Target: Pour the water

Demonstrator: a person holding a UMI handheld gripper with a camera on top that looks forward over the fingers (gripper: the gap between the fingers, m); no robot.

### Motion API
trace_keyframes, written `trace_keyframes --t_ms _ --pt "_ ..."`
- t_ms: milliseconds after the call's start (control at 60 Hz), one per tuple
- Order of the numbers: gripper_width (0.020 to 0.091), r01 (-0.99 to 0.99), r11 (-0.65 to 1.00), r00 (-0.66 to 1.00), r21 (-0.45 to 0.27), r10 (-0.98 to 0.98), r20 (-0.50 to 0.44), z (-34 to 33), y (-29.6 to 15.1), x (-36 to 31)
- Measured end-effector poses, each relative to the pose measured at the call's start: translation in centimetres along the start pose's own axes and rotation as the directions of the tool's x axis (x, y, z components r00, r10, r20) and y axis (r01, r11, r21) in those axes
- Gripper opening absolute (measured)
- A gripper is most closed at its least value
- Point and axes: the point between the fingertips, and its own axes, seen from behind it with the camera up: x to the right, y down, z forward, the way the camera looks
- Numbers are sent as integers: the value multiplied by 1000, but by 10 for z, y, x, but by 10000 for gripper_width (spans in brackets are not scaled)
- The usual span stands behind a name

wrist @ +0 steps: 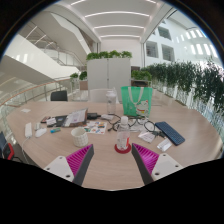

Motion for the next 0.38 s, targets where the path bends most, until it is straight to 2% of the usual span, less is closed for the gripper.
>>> trace_keyframes --t_ms 217,383 --pt "847 31 999 997 -21 -33 -73 -72 4 -36" --pt "840 11 1000 996 -27 -13 -94 -89 6 -59"
